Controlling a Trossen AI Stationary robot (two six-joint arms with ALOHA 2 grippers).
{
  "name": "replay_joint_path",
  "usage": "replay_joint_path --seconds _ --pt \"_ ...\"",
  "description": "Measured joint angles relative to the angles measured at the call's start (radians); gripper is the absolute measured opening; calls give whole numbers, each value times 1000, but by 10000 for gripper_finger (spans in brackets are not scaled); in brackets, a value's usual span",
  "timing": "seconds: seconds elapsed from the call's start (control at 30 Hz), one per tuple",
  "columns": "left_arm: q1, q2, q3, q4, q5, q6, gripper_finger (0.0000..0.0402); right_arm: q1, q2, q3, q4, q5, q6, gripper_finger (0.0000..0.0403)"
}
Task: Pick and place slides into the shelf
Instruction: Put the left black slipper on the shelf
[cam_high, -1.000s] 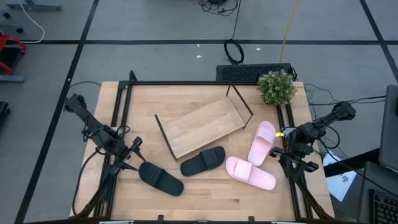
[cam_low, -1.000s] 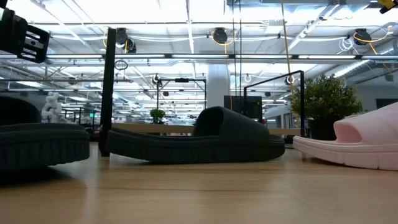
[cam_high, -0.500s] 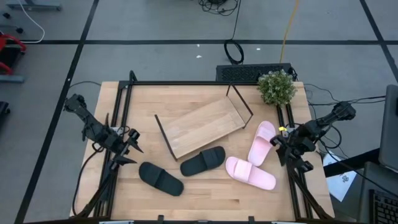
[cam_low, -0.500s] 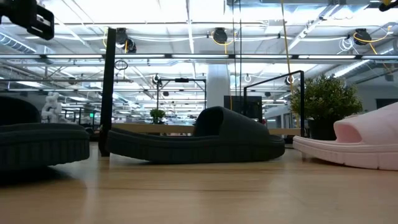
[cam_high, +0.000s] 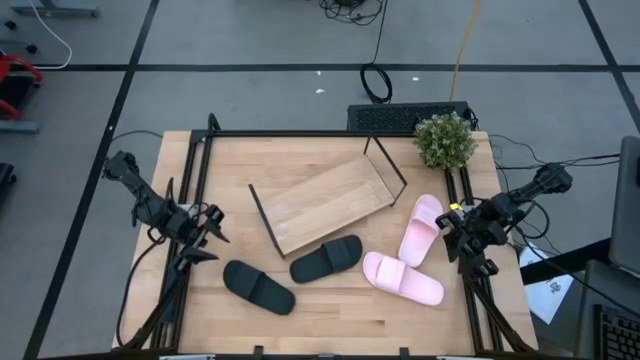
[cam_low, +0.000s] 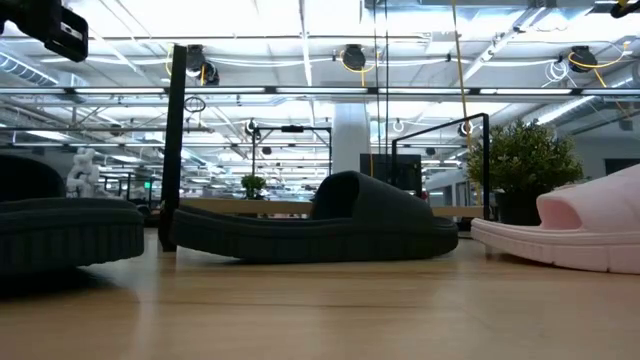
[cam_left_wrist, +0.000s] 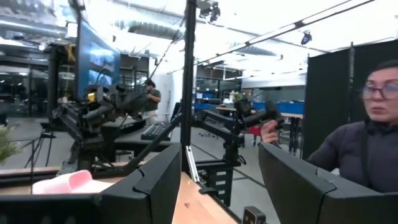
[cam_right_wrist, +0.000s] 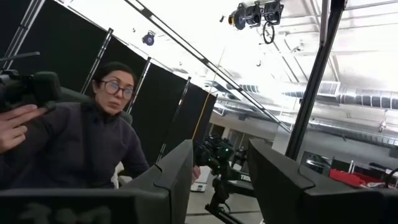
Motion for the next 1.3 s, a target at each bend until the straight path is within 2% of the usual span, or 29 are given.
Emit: replay_joint_path --seconds 0.17,0.4,0.53,0.7,0.83,0.93,1.07,1.17,1.3 --pt "0 0 0 -3 -81 -71 216 0 21 0 21 -2 -38 144" --pt "0 0 0 74 -78 -84 216 1 95 9 198 -10 -51 144" --pt "0 9 0 130 -77 -83 216 1 161 57 210 -58 -94 144" --pt "-2 80 0 189 -76 -123 216 2 277 164 246 -57 -191 144" --pt "-6 180 26 238 -75 -167 216 19 392 245 235 -56 -161 144" --pt "-23 278 107 238 -74 -174 216 37 479 297 238 -57 -150 144" --pt "-62 461 301 163 -75 -153 216 65 569 354 236 -56 -150 144" --pt "-103 625 505 0 -113 -158 216 88 609 385 238 -56 -150 144" --pt "-172 876 819 -276 -247 -205 216 125 628 403 238 -56 -150 144"
